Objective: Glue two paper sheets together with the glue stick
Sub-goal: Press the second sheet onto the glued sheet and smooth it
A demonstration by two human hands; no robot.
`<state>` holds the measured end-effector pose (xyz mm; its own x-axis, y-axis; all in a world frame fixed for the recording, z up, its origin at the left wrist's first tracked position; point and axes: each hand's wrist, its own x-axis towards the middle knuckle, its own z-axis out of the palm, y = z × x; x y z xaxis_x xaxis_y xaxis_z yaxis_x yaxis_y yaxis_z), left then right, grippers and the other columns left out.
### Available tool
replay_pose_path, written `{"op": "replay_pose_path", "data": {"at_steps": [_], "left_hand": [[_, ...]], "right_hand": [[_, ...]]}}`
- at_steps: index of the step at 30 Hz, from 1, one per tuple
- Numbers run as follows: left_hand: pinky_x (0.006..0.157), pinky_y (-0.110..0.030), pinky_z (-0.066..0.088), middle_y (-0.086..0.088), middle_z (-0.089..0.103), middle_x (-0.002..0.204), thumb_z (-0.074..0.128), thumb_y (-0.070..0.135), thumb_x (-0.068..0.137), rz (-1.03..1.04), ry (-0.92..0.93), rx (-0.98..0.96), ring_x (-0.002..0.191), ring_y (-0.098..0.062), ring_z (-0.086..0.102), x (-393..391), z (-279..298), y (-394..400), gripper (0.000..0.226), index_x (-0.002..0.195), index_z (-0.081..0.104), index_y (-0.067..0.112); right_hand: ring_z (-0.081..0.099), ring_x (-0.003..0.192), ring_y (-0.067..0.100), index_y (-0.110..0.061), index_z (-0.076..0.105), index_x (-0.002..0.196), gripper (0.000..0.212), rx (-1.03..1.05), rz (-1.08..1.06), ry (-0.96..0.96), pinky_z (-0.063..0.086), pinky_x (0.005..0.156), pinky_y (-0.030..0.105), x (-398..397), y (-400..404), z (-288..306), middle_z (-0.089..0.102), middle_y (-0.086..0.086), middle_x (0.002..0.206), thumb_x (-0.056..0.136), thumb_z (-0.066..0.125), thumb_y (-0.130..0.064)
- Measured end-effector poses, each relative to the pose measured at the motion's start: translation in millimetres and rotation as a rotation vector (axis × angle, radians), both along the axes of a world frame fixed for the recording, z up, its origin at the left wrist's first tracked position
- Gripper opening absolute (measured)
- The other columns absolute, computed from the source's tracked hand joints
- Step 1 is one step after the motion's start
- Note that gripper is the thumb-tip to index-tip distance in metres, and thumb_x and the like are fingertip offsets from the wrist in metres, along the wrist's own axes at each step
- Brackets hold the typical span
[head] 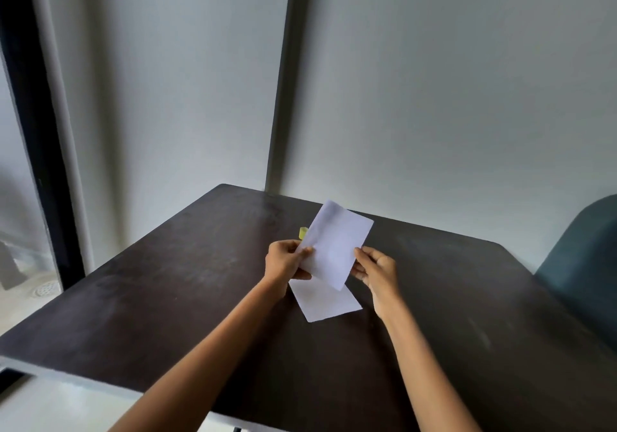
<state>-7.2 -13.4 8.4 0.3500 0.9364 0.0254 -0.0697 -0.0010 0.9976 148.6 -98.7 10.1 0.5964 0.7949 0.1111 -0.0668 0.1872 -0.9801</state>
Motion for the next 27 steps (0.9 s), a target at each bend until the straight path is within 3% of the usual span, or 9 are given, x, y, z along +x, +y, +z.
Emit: {"op": "replay_pose_path", "data": {"at_steps": [3, 6, 8, 11, 14, 19, 22, 25, 27], "left_hand": [[0.051, -0.03, 0.054, -0.005, 0.068, 0.077, 0.059, 0.045, 0.087, 0.028, 0.221, 0.145, 0.062, -0.025, 0.07, -13, 2, 5, 0.031, 0.076, 0.068, 0.018], [0.072, -0.033, 0.043, -0.002, 0.069, 0.102, 0.054, 0.052, 0.087, 0.184, 0.762, 0.452, 0.097, -0.028, 0.064, -28, -3, 19, 0.037, 0.095, 0.068, 0.018], [0.075, -0.034, 0.04, -0.007, 0.061, 0.112, 0.055, 0.054, 0.086, 0.089, 0.962, 0.571, 0.108, -0.028, 0.057, -30, -7, 25, 0.045, 0.101, 0.063, 0.012], [0.082, -0.037, 0.043, -0.009, 0.052, 0.118, 0.061, 0.06, 0.079, -0.04, 1.109, 0.608, 0.112, -0.027, 0.052, -20, -5, 23, 0.058, 0.113, 0.061, 0.013], [0.083, -0.037, 0.044, -0.01, 0.054, 0.12, 0.07, 0.056, 0.073, -0.054, 1.161, 0.575, 0.111, -0.028, 0.054, -13, 3, 26, 0.06, 0.112, 0.058, 0.012], [0.07, -0.03, 0.042, -0.014, 0.066, 0.101, 0.077, 0.044, 0.071, -0.24, 1.093, 0.299, 0.096, -0.029, 0.063, -6, 17, 36, 0.046, 0.101, 0.06, 0.013], [0.05, -0.02, 0.035, -0.008, 0.053, 0.064, 0.074, 0.026, 0.078, -0.248, 0.854, 0.132, 0.052, -0.017, 0.05, -8, 24, 42, 0.035, 0.106, 0.063, 0.01], [0.038, -0.02, 0.043, -0.006, 0.056, 0.069, 0.071, 0.014, 0.082, -0.243, 0.549, -0.059, 0.046, -0.011, 0.055, -21, 22, 39, 0.036, 0.113, 0.054, 0.009], [0.04, -0.028, 0.054, -0.012, 0.06, 0.079, 0.068, 0.003, 0.083, -0.262, 0.331, -0.216, 0.052, -0.017, 0.063, -31, 19, 33, 0.033, 0.109, 0.048, 0.009]], "right_hand": [[0.066, 0.068, 0.013, -0.009, 0.064, 0.087, 0.007, -0.063, 0.017, -0.008, 0.056, 0.058, 0.024, 2, 2, -1, 0.069, 0.007, 0.084, 0.089, 0.059, -0.013], [0.065, 0.072, 0.014, -0.011, 0.062, 0.086, 0.009, -0.085, 0.038, 0.028, 0.055, 0.062, 0.026, 5, 2, -6, 0.068, 0.005, 0.085, 0.091, 0.057, -0.016], [0.064, 0.07, 0.013, -0.011, 0.059, 0.082, 0.011, -0.042, 0.044, 0.118, 0.054, 0.063, 0.025, 7, 5, -9, 0.066, 0.005, 0.083, 0.092, 0.054, -0.014], [0.065, 0.075, 0.014, -0.012, 0.057, 0.084, 0.012, 0.024, 0.102, 0.274, 0.054, 0.066, 0.027, 14, 5, -10, 0.066, 0.005, 0.085, 0.093, 0.049, -0.01], [0.068, 0.071, 0.01, -0.013, 0.058, 0.087, 0.014, 0.032, 0.208, 0.323, 0.056, 0.061, 0.022, 14, 1, -9, 0.071, 0.0, 0.078, 0.094, 0.047, -0.011], [0.068, 0.072, 0.01, -0.013, 0.057, 0.085, 0.015, -0.003, 0.303, 0.246, 0.055, 0.067, 0.026, 8, -1, -8, 0.072, -0.002, 0.075, 0.095, 0.046, -0.011], [0.066, 0.073, 0.009, -0.014, 0.057, 0.084, 0.016, 0.007, 0.32, 0.228, 0.053, 0.074, 0.029, 7, -1, -9, 0.071, -0.002, 0.077, 0.095, 0.046, -0.01], [0.067, 0.073, 0.007, -0.014, 0.057, 0.082, 0.017, 0.024, 0.318, 0.228, 0.056, 0.071, 0.026, 6, -1, -10, 0.072, -0.003, 0.077, 0.095, 0.047, -0.01], [0.066, 0.072, 0.007, -0.016, 0.057, 0.082, 0.015, 0.03, 0.308, 0.214, 0.055, 0.069, 0.026, 6, -1, -10, 0.071, -0.005, 0.076, 0.094, 0.049, -0.013]]}}
